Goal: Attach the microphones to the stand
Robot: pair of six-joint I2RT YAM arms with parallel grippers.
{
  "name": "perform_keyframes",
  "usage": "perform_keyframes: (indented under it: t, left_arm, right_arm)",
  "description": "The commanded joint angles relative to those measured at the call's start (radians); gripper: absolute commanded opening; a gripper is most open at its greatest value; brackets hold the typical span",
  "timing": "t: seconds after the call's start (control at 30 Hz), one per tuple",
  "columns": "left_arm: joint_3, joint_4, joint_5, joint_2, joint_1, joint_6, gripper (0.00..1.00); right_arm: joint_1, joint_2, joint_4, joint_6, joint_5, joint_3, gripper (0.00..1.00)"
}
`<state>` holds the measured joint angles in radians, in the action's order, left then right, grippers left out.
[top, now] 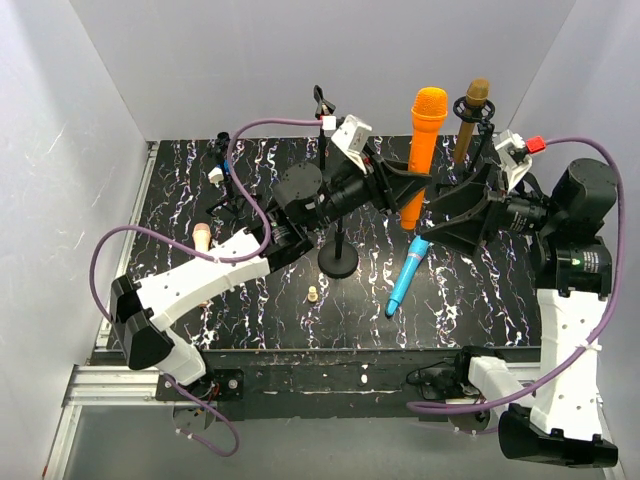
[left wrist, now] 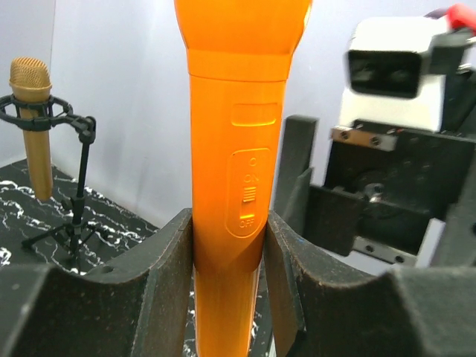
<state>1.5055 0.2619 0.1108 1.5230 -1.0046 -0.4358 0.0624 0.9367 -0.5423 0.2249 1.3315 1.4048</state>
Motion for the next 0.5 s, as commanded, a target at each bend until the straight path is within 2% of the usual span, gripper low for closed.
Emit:
perform_keyframes:
  t: [0.0,0.17,0.37,0.47]
  left_arm:
    - [0.042,0.12,-0.097,-0.009,-0.035,0.045,0.0]
    - [0.051,0.157,-0.145,0.032,-0.069,0.042,0.0]
    - [0.048,0.2,-0.221,0.045,-0.124,0.049,0.0]
    - [0.033,0.229,-0.26,0.045,-0.147,0.043,0.0]
  right_arm:
    - [0.024,-0.022,0.272,0.24,0.0,-0.081,0.9]
    - [0.024,-0.013,0.265,0.222,-0.003,-0.072,0.89]
    - [0.025,-0.006,0.154,0.059,-0.095,-0.047,0.88]
    - [0.025,0.002,0.16,0.028,-0.111,-0.04,0.88]
